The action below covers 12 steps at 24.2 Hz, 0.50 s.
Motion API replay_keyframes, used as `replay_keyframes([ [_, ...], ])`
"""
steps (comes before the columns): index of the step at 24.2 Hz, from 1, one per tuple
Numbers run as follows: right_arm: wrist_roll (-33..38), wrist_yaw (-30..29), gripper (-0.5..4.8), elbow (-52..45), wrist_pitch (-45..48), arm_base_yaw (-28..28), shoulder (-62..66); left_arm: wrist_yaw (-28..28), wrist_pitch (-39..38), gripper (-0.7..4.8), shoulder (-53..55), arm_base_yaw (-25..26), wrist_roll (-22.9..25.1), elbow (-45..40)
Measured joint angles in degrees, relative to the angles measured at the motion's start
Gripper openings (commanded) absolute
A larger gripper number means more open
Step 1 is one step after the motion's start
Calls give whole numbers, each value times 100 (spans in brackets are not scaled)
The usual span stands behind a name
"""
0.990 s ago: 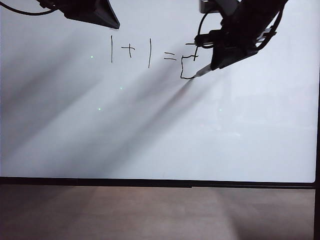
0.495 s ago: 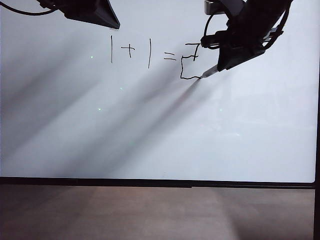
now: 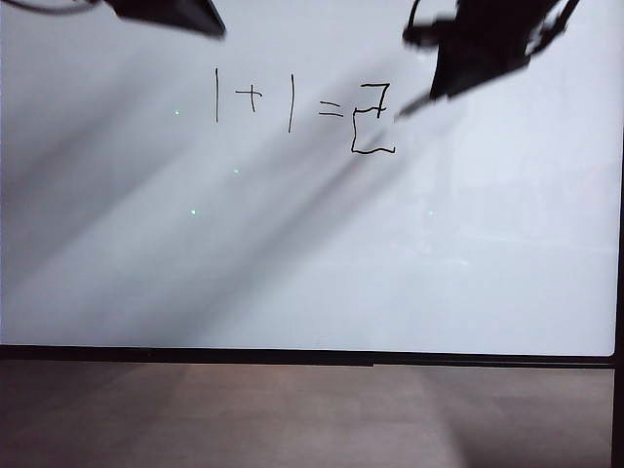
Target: Reach to the right to find the marker pen, pick it up, and write the answer to the math problem on the whiteboard.
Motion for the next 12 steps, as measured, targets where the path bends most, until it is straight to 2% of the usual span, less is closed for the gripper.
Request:
replay_keyframes([
  [3,17,-319,-6,9,-232,20,-586,-9,52,-5,-481,0,7,9],
  [7,48,-769,-6,9,-1051,15,-1617,181,-1023,-5,-1427,0,-7,7],
  [9,68,-944,-6,-262,-1510,22,-2557,487,-1650,-5,-2251,0,-94,-17],
  [12,326,-1005,-6,-774,-1528,20,-3679,763,-1937,-5,-3104,0,-229,-24],
])
